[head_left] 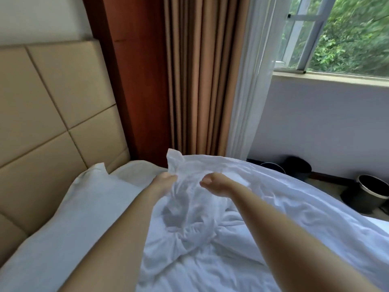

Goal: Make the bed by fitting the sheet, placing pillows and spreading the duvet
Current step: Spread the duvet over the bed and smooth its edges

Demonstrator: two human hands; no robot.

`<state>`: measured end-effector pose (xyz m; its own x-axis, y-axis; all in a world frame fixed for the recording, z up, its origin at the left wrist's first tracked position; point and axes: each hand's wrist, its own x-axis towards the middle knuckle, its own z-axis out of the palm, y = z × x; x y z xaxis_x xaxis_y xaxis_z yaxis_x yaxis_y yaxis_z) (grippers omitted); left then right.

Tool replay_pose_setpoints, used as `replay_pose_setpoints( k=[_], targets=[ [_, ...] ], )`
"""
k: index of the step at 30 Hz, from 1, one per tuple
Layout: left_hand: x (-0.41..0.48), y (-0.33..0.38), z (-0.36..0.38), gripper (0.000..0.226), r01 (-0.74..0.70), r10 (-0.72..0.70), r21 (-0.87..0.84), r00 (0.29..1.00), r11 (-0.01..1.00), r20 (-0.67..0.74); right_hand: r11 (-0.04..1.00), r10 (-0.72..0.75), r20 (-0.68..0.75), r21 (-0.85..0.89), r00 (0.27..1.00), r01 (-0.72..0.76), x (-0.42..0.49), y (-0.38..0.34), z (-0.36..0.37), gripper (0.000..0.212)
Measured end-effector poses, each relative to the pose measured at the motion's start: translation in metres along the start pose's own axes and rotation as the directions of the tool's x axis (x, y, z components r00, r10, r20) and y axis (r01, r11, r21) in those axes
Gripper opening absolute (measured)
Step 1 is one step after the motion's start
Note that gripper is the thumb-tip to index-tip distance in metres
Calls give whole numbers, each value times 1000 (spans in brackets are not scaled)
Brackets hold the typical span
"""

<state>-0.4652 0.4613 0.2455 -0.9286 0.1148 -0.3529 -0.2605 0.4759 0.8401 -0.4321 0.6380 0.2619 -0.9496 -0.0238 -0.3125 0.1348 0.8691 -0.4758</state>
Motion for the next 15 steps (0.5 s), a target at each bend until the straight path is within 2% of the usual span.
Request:
replay_pose_setpoints(
  k=[3, 7, 15],
  targets=[
    [-30, -22, 9, 24, 35, -66, 263, 992, 964, 108, 997, 54, 113, -69, 992, -46, -19, 10, 20, 29],
    [-73, -43, 12, 37, -41, -108, 589, 971, 807, 216, 978, 72, 153, -206, 986, -40, -61, 13, 37, 38],
    [-163, -64, -4, 34, -234, -49, 705, 933, 670, 356, 946, 26, 119, -325, 993, 14, -149, 3, 77, 34]
  ],
)
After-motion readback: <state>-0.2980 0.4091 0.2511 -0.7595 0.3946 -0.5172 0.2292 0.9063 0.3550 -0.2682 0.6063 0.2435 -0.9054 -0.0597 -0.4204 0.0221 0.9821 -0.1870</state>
